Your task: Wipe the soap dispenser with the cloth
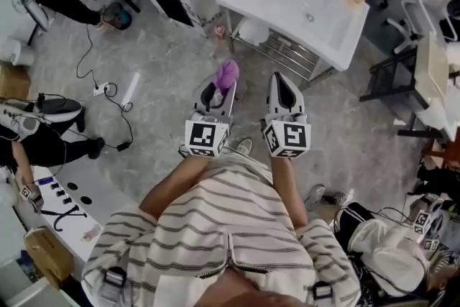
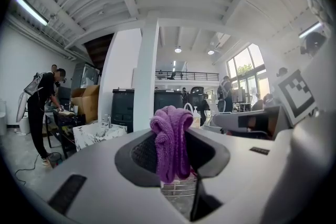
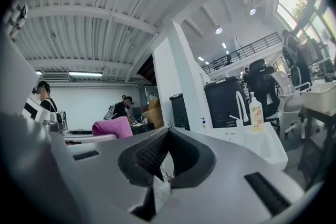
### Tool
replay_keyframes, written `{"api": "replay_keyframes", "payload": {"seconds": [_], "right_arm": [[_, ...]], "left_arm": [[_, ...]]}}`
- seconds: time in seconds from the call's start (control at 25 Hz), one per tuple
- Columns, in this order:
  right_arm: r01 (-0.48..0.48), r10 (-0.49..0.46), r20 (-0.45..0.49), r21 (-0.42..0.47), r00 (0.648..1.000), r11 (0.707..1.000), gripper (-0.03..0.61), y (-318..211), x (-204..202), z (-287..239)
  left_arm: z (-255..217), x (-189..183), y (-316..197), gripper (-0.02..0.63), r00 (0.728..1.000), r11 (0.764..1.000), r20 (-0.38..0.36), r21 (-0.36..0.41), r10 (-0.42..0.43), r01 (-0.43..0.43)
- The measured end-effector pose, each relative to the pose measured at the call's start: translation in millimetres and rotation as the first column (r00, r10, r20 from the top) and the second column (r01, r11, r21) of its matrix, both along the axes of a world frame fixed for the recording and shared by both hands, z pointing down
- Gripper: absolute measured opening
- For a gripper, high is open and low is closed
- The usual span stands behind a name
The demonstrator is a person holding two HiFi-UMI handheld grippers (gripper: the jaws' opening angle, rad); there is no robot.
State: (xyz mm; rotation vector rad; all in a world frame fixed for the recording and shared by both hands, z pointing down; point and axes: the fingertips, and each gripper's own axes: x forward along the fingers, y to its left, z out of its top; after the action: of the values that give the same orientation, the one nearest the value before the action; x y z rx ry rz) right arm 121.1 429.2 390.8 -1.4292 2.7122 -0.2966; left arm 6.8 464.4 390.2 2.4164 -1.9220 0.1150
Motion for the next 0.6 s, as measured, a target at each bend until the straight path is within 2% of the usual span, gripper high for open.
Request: {"api": "replay_keyframes", "payload": {"seconds": [0.32, 0.6], "right_arm": [[-0.020, 0.020, -0.027, 0.011, 0.999, 1.000, 0.009, -46, 2, 0], [-0.036, 0.037, -0.062, 0.014, 0.997, 0.999, 0.009, -150, -23, 10]], "left_arm": [[0, 7, -51, 0.118, 0.999, 0.999, -0.009, 0.012, 0.041, -0.041], [18, -12, -161, 0.118, 0.994, 0.996, -0.069, -0.010, 0.085, -0.086]]}}
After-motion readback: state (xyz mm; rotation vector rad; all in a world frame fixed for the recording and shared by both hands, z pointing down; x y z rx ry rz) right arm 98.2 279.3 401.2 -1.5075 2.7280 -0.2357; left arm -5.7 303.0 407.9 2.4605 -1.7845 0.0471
